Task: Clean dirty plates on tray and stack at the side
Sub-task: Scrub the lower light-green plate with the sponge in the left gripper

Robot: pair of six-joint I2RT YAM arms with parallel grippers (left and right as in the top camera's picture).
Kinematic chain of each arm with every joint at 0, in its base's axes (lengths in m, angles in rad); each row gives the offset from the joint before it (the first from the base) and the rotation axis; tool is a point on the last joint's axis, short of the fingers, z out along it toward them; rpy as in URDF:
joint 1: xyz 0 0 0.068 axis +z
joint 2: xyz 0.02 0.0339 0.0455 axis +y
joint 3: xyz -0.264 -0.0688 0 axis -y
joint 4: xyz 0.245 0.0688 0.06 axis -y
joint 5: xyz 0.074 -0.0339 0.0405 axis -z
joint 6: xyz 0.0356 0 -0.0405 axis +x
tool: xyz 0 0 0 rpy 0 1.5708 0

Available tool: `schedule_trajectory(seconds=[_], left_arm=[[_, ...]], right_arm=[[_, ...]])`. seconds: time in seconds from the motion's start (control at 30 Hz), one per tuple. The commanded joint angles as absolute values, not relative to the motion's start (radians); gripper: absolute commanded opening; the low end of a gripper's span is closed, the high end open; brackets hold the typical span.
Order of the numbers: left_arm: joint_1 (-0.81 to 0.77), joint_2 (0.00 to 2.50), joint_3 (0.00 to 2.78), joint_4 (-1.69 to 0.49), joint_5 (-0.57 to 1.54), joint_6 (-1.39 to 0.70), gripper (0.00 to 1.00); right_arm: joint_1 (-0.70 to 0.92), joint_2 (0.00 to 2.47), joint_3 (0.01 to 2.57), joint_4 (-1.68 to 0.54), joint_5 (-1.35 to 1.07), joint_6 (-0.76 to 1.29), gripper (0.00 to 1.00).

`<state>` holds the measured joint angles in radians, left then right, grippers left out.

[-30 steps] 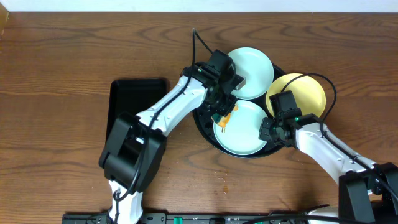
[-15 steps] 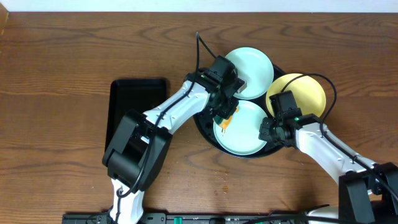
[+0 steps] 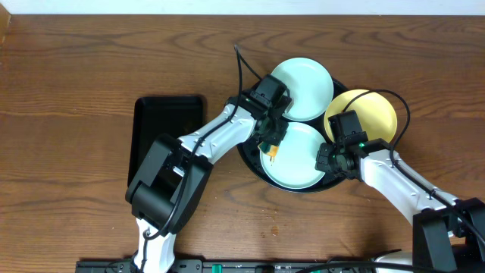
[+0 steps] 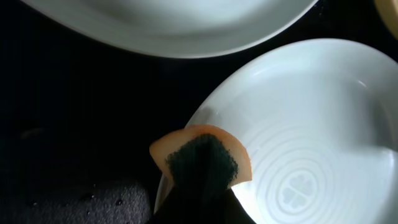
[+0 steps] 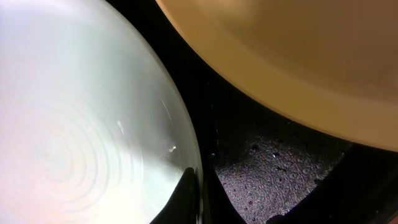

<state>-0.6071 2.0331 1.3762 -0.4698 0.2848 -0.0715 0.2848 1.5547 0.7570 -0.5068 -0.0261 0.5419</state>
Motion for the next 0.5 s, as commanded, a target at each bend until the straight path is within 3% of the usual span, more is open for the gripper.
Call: schedule_trajectory(seconds=[0.0,0.47], left_arm=[[-0.608,2.04,1.34,-0.467,0.253,-0.089,0.07],[-0.62,2.04,1.261,-0.436,0.308,-0.137,0.08]], right_arm=[[0.289,1.543,0.751,-0.509,-0.008,0.537,0.01],[0.289,1.543,0.748,-0.508,-0.008,0.537,0.01]])
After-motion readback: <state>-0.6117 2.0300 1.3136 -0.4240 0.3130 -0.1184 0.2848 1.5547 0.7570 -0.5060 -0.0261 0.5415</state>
